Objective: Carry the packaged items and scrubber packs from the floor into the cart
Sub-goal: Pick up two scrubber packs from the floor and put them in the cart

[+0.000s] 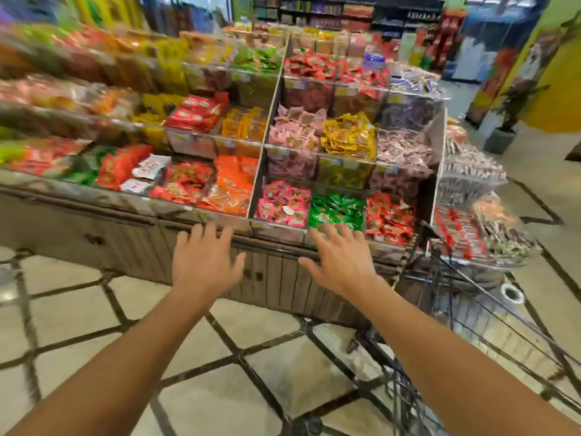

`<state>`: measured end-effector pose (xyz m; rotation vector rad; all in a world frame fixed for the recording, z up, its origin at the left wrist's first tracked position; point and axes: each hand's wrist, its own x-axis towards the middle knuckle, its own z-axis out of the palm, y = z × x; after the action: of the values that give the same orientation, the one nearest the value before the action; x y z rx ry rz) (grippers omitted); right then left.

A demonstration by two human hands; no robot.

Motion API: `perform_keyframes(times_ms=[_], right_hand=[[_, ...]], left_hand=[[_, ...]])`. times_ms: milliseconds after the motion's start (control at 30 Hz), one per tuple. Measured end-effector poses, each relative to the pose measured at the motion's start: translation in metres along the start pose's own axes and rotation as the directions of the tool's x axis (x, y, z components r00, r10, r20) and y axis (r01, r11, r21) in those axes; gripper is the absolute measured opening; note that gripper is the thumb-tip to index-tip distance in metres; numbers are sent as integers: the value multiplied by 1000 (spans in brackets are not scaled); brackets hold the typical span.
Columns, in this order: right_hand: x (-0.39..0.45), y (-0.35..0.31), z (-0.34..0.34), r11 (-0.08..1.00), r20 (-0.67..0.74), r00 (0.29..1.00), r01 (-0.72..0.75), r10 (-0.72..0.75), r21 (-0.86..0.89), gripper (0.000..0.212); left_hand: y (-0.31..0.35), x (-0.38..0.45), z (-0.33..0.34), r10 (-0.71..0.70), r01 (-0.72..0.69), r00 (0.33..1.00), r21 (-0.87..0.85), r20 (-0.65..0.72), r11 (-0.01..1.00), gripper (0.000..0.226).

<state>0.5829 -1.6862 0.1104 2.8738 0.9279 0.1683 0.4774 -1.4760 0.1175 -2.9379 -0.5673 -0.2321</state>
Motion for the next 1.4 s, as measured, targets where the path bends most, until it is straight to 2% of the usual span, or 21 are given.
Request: perform_keyframes(times_ms=[100, 267, 467, 567, 667, 933, 1100, 1400], right_hand=[[44, -58, -10, 989, -40, 988, 147, -147, 6, 70], [117, -132, -23, 949, -77, 947, 314, -311, 33, 69], [215, -193, -25, 890, -110, 886, 455, -450, 26, 72], [264, -232, -30, 837, -116, 833, 547, -541, 21, 72], [303, -276, -36, 770, -131, 764, 638, -632, 7, 72], [367, -394, -39, 664, -147, 666, 744, -731, 69, 74], [404, -483, -38, 607, -135, 604, 794, -786, 21, 75], [469, -664, -67, 571, -198, 562, 821, -803, 10, 74]], left_hand=[[-59, -4, 1, -156, 156, 988, -12, -8, 988, 67], [-148, 1, 10, -357, 358, 934, 24, -36, 934, 67], [-225, 31, 20, -494, 497, 868, 112, -51, 861, 65], [-263, 41, 27, -573, 574, 818, 126, -46, 809, 61], [-296, 40, 28, -643, 645, 763, 149, -67, 750, 66], [-395, 29, 44, -753, 758, 648, 198, -118, 621, 71], [-465, 21, 70, -794, 801, 594, 187, -131, 569, 72], [-644, 34, 99, -854, 860, 505, 161, -129, 484, 68]])
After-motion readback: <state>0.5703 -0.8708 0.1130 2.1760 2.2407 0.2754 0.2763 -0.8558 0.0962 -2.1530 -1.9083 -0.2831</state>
